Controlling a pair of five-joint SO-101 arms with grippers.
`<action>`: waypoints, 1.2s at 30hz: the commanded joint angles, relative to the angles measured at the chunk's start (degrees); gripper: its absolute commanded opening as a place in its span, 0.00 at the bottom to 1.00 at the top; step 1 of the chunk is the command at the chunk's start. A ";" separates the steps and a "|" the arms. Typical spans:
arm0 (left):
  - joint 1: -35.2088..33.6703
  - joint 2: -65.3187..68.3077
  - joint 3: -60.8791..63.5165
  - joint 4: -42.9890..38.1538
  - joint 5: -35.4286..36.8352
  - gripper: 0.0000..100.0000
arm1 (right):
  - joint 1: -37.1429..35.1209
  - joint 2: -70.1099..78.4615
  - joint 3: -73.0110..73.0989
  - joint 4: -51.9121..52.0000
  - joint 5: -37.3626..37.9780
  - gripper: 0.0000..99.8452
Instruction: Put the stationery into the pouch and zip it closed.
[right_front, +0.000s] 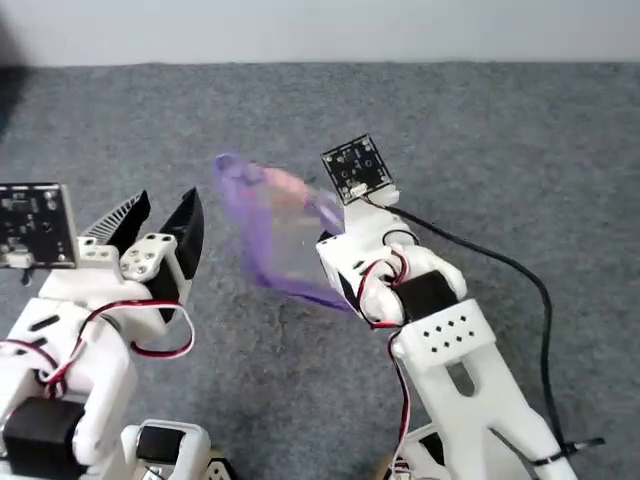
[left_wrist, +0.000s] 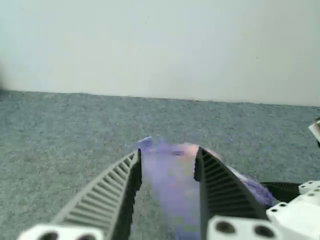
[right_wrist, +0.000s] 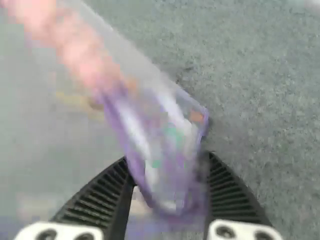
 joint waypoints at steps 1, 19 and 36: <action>-0.53 -0.18 -0.31 0.09 0.53 0.17 | 0.13 -0.75 -0.53 2.68 -0.44 0.18; 0.00 -0.26 -0.40 6.86 0.53 0.17 | 10.24 -14.64 -0.35 11.38 -0.70 0.03; -0.53 -0.62 -0.48 20.13 14.86 0.01 | 19.12 -31.08 7.65 20.88 -13.36 0.01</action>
